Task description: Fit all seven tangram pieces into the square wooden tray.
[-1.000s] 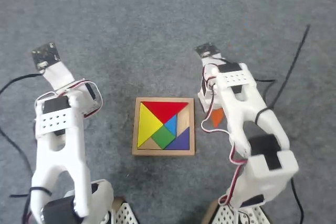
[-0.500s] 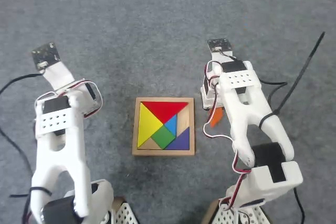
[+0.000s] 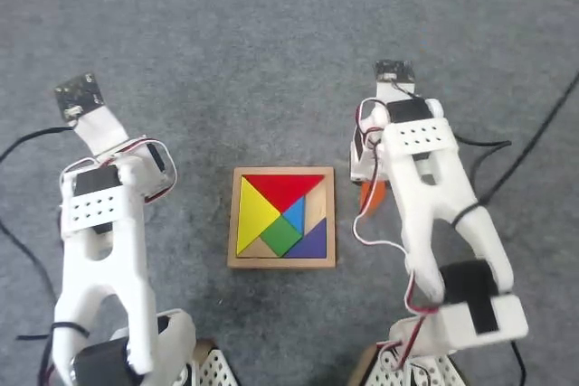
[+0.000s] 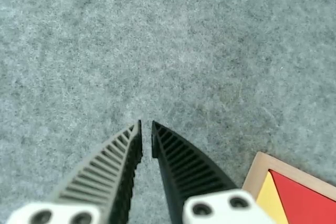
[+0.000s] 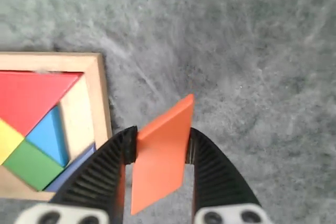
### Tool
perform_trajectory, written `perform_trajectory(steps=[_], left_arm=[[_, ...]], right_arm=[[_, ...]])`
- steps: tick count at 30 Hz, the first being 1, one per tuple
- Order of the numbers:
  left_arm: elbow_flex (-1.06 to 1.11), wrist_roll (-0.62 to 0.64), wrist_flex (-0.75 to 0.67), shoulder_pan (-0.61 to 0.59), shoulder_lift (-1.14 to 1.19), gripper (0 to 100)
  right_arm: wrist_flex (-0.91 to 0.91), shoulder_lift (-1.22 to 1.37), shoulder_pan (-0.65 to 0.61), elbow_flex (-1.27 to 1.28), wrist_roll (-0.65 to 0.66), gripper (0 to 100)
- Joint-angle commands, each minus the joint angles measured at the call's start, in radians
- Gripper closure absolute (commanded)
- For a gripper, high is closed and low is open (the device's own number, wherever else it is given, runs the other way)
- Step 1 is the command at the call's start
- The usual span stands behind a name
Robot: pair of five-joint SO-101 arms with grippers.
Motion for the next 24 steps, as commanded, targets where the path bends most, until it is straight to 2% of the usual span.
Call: perform_trajectory(steps=[1,6,11,14,18,24], left_arm=[[-0.004,-0.009,-0.020,0.002,-0.031,97],[-0.004,-0.009,-0.020,0.002,-0.031,97],[-0.004,-0.009,-0.020,0.002,-0.031,97],[-0.004,-0.009,-0.020,0.002,-0.031,97],[-0.005,-0.009,-0.020,0.002,-0.031,97],[-0.005,-0.009,-0.020,0.002,-0.031,97]], right_arm=[[0.027,-0.131,-0.010,-0.058,-0.012,99.1],[0.013,-0.148,-0.139,-0.032,-0.014,99.1],[-0.094,-0.093,-0.249,0.003,-0.014,99.1],[-0.140,-0.042,-0.266,0.018,-0.017,99.1],[-0.163,0.024,-0.266,0.043,-0.106,99.1],[-0.176,0.067,-0.269,0.048,-0.115,99.1]])
